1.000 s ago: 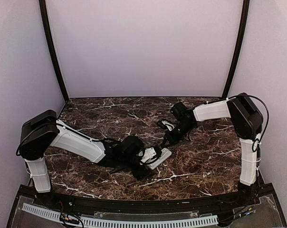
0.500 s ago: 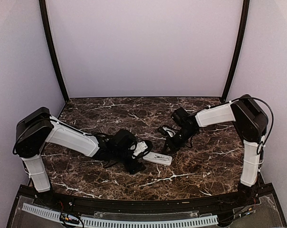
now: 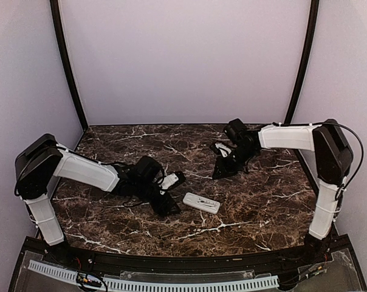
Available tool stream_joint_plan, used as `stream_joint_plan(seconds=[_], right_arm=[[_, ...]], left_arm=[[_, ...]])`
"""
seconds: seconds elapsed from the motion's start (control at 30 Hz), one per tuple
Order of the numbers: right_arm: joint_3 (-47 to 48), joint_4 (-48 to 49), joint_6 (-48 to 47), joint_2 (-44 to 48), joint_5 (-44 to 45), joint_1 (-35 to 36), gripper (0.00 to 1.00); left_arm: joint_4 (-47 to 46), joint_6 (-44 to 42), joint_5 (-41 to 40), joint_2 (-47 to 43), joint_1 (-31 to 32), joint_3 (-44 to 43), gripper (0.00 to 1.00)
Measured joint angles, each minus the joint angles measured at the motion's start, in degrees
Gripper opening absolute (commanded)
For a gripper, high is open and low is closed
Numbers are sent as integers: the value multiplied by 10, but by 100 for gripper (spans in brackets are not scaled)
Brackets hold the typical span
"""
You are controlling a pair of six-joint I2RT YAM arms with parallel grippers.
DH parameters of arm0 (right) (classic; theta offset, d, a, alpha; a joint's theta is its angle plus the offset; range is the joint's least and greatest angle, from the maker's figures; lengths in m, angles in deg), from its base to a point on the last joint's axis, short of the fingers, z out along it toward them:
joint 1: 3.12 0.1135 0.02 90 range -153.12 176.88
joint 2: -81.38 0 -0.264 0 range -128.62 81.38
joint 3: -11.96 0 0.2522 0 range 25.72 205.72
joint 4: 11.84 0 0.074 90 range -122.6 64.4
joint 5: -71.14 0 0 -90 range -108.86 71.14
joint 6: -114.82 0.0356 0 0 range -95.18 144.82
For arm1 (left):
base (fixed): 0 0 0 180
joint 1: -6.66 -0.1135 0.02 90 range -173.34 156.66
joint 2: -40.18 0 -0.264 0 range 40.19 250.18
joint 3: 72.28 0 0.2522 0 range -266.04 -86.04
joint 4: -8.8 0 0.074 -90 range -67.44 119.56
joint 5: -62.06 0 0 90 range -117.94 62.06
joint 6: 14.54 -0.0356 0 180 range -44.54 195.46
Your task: Load the batteries into the remote control
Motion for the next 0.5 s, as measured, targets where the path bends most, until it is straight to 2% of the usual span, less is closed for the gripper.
stream_joint_plan(seconds=[0.13, 0.27, 0.4, 0.5], right_arm=[[-35, -9, 53, 78, 24, 2, 27], [-102, -8, 130, 160, 17, 21, 32], [-144, 0, 199, 169, -5, 49, 33], [-150, 2, 218, 156, -15, 63, 37]], left_arm=[[0, 47, 22, -2, -59, -5, 67], [-9, 91, 42, -2, -70, -11, 64], [-27, 129, 48, 0, -66, -11, 61], [-51, 148, 46, 2, -67, -8, 63]])
